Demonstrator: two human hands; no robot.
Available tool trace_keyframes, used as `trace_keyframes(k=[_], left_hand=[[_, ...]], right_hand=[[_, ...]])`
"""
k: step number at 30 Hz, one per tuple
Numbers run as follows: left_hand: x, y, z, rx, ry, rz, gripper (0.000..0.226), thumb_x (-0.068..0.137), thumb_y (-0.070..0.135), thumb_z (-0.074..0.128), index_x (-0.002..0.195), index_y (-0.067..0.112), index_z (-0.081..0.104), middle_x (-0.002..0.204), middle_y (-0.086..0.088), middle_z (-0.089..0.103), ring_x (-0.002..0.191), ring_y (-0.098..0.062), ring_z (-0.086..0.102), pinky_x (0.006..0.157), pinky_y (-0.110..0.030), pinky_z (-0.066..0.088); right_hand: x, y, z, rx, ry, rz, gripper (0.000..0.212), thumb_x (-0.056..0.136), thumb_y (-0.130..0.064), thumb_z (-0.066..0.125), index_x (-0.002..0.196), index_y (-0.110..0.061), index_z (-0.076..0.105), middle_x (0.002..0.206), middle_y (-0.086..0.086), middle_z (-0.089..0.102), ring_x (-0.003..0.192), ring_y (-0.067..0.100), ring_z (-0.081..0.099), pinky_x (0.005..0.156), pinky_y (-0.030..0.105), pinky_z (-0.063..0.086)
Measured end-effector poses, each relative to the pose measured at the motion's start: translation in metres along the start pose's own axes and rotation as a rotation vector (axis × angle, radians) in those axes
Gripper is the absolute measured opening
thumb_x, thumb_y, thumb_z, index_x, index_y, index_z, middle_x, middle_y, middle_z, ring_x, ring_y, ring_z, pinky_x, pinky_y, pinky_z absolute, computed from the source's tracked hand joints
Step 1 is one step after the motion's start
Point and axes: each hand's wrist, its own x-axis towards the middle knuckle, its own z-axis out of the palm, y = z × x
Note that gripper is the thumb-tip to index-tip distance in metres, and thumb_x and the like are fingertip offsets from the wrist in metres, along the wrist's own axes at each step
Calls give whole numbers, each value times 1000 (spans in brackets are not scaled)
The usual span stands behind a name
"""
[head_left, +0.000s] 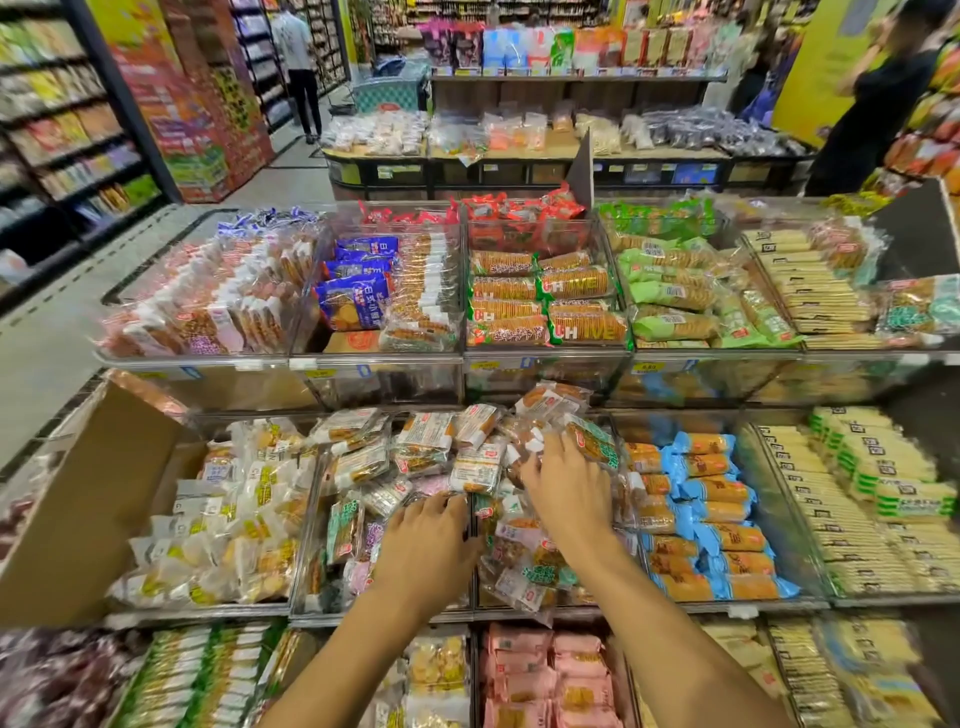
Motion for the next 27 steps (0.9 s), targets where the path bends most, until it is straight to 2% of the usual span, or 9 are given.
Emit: trace_keyframes(k=[4,9,12,15,18,20,23,25,27], left_hand=[[6,-6,-2,-22,-4,10,35,104,43,48,132,24,54,128,3,64,117,-23,62,105,-44,49],[16,-10,-2,-100,57,8,40,104,41,49,139,22,52,119,4,68,103,-19,68,89,-41,59],[20,-4,-10,-375,116,-23,45,107,49,48,143,22,50,120,5,71,102,-14,70,89,-38,59],[24,5,-22,-942,65,-137,59,97,69,47,136,26,57,115,8,73,99,-8,70,95,-41,59],[32,9,-28,-1385,-94,-230,74,91,76,55,134,16,63,111,-8,75,95,-16,72,97,-38,58],[35,12,-29,-1413,-147,-208,66,93,70,61,128,13,65,112,-10,72,96,-19,72,90,-33,61],[41,12,-28,-1428,-85,-208,28,99,51,63,108,24,65,98,2,68,88,-16,70,72,-22,61],[46,7,-23,-1458,-62,-229,42,95,55,66,110,16,69,96,-6,65,87,-24,68,84,-36,61],[45,6,-24,-1507,-27,-272,43,98,52,64,114,11,68,105,-11,70,92,-29,71,81,-39,57]], right_hand=[[1,7,-11,283,232,21,30,103,-21,57,128,-10,69,88,-1,71,58,19,63,46,27,39],[12,17,-18,750,216,323,27,110,-27,47,129,-30,65,60,-2,57,46,14,42,45,38,33],[13,21,-21,958,147,461,22,111,-27,45,114,-36,65,62,3,51,50,17,42,49,34,32],[13,18,-22,1171,26,549,22,109,-24,47,105,-25,69,75,14,60,67,38,60,67,52,60],[6,7,-20,1347,-83,640,20,111,-21,49,123,-23,64,105,-1,66,88,18,66,84,48,63],[0,1,-16,1360,-123,635,19,111,-21,48,120,-24,64,117,-1,67,96,19,69,80,42,63],[-8,-4,-11,1328,-180,619,18,112,-21,45,117,-19,62,111,11,69,94,28,72,75,40,64],[-10,-6,-9,1251,-190,584,15,111,-24,46,113,-21,61,107,18,69,91,31,71,80,49,64],[-12,-7,-10,1175,-195,530,9,108,-28,52,107,-26,61,108,10,69,94,26,69,90,55,59]])
